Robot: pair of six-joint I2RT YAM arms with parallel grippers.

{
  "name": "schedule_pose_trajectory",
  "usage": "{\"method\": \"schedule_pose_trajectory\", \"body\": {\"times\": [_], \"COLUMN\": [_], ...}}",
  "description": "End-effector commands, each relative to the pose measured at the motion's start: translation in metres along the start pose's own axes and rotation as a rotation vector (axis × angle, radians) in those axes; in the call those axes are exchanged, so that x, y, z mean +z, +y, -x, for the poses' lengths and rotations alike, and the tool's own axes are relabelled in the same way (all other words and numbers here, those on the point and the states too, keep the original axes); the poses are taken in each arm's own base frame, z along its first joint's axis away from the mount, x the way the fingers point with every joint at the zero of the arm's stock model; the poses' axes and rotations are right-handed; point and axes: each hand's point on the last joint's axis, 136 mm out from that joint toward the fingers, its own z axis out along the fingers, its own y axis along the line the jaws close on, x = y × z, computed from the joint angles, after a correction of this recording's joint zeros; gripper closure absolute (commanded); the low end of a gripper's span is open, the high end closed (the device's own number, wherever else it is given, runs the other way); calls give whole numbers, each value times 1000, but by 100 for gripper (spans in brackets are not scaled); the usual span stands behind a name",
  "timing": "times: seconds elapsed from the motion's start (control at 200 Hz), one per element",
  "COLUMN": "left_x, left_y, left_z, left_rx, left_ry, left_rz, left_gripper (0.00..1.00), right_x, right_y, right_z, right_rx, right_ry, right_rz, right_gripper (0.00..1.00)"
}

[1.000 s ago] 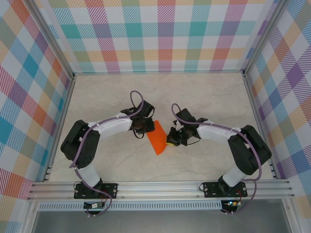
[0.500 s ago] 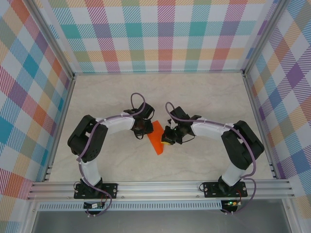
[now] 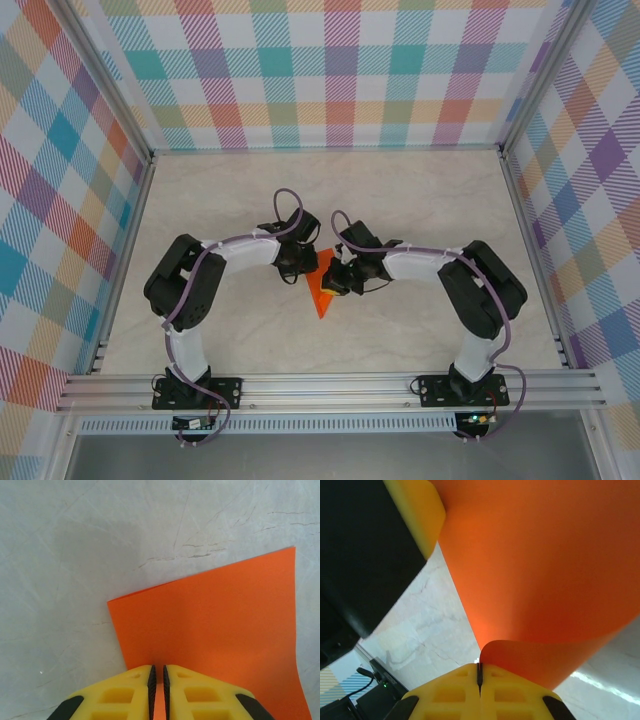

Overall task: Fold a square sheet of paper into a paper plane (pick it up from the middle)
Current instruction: Third fold the triangle at the center of the table.

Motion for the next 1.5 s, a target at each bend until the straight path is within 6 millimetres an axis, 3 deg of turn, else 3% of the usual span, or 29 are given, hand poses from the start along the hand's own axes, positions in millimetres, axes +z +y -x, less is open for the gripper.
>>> {"method": "schedule_pose_trajectory", "body": {"times": [0.0, 0.65, 1.495], "left_x": [11, 12, 13], "left_y": [9, 10, 12], "left_z": [-9, -12, -15], "left_rx": [12, 11, 8], "left_ry": [48, 57, 63], "left_rz": [27, 28, 27], "left_gripper": [85, 86, 86], "right_x": [5, 21, 21], "right_y": [10, 5, -4], "right_z": [10, 9, 4], "right_rx": [0, -11, -6], "right_ry": [-34, 0, 13], "right_rz": [20, 7, -35], "right_gripper": [95, 95, 95]}}
